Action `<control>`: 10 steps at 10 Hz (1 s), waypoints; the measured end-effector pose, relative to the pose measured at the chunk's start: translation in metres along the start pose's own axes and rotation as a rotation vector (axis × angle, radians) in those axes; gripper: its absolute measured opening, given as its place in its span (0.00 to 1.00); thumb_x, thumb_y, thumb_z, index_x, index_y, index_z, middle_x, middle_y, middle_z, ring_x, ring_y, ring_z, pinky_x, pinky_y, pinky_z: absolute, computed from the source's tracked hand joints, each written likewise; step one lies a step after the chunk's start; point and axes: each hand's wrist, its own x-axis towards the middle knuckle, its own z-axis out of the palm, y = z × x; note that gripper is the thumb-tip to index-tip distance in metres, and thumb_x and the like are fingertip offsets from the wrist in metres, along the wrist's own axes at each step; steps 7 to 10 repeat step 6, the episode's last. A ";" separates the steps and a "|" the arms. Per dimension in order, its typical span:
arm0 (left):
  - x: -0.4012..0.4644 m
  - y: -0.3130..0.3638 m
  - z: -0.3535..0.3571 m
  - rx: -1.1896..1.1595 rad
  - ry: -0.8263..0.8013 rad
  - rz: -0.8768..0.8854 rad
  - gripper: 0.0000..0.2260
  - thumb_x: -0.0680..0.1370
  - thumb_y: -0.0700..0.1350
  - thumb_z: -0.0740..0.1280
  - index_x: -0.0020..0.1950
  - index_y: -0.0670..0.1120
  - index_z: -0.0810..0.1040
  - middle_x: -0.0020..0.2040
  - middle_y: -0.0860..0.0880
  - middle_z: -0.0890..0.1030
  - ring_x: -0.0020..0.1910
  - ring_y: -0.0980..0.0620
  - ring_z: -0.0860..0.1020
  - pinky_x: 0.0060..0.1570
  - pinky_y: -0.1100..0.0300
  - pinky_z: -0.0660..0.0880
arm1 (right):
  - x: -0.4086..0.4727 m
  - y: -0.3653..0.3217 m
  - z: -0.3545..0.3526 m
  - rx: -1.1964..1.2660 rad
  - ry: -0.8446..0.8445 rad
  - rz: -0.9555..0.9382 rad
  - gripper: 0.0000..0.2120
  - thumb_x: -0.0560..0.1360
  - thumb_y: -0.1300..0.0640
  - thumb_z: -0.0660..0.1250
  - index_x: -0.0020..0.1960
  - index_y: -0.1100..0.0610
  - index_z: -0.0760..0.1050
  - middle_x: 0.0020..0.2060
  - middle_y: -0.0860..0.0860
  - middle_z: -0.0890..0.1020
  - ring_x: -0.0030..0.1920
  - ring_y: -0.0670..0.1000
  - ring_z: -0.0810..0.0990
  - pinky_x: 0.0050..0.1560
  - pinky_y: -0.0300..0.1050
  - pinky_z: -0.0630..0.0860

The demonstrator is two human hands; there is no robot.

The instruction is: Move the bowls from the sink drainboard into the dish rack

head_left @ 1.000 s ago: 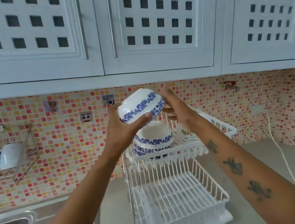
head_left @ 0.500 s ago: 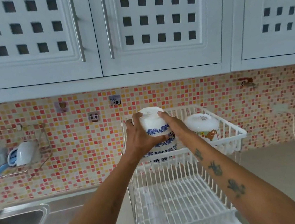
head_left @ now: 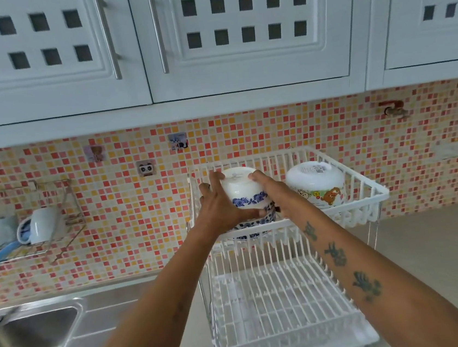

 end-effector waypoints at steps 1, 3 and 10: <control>-0.001 -0.001 -0.002 0.001 -0.027 -0.012 0.54 0.56 0.62 0.81 0.71 0.49 0.54 0.64 0.43 0.62 0.65 0.41 0.69 0.64 0.47 0.74 | 0.000 -0.001 0.003 -0.014 -0.004 0.006 0.22 0.71 0.38 0.63 0.49 0.56 0.78 0.45 0.55 0.85 0.46 0.55 0.83 0.57 0.51 0.77; -0.011 0.001 -0.021 0.017 -0.024 0.027 0.55 0.61 0.59 0.79 0.76 0.45 0.50 0.71 0.41 0.57 0.73 0.40 0.60 0.71 0.47 0.65 | -0.008 -0.007 0.007 -0.296 0.068 -0.061 0.43 0.69 0.28 0.54 0.67 0.62 0.71 0.56 0.57 0.80 0.46 0.54 0.81 0.40 0.47 0.76; -0.073 0.000 -0.079 0.014 -0.004 0.017 0.39 0.76 0.58 0.66 0.77 0.41 0.51 0.75 0.41 0.56 0.75 0.39 0.58 0.74 0.45 0.60 | -0.090 -0.028 0.003 -0.687 0.177 -0.124 0.35 0.81 0.39 0.51 0.78 0.63 0.55 0.74 0.61 0.67 0.69 0.61 0.71 0.61 0.49 0.71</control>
